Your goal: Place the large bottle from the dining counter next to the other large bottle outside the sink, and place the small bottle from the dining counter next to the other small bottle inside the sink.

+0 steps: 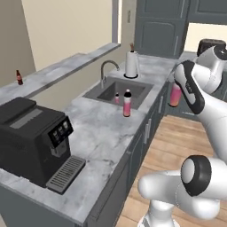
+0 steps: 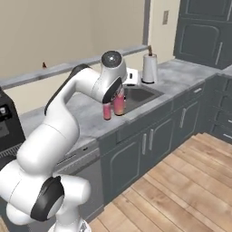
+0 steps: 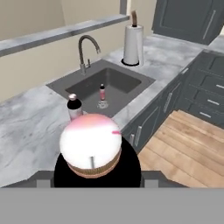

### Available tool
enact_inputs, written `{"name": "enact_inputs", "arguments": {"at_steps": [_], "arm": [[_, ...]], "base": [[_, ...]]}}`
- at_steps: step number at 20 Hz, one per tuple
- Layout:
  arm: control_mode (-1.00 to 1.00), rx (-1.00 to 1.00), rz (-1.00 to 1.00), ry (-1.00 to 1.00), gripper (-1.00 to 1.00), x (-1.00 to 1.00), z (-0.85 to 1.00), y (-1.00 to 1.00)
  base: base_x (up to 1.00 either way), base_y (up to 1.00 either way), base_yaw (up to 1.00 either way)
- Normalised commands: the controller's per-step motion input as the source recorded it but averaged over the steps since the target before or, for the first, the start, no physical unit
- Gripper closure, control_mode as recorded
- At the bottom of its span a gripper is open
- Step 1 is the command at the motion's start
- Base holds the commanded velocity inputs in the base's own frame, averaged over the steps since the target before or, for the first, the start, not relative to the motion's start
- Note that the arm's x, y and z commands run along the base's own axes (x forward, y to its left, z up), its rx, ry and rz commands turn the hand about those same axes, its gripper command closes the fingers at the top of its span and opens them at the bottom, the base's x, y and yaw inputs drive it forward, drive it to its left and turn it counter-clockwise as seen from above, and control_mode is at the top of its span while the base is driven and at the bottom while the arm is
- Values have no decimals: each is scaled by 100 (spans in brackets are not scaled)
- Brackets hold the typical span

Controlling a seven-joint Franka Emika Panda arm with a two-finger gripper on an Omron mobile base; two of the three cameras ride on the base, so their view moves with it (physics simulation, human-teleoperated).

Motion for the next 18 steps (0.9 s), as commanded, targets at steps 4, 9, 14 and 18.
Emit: {"name": "enact_inputs", "arguments": {"at_steps": [4,9,14,18], "arm": [[100,0,0,0,100,0,0,0],[100,0,0,0,100,0,0,0],[100,0,0,0,100,0,0,0],[100,0,0,0,100,0,0,0]], "base": [[14,-1,25],[37,-39,14],[87,-37,10],[69,-9,18]]}}
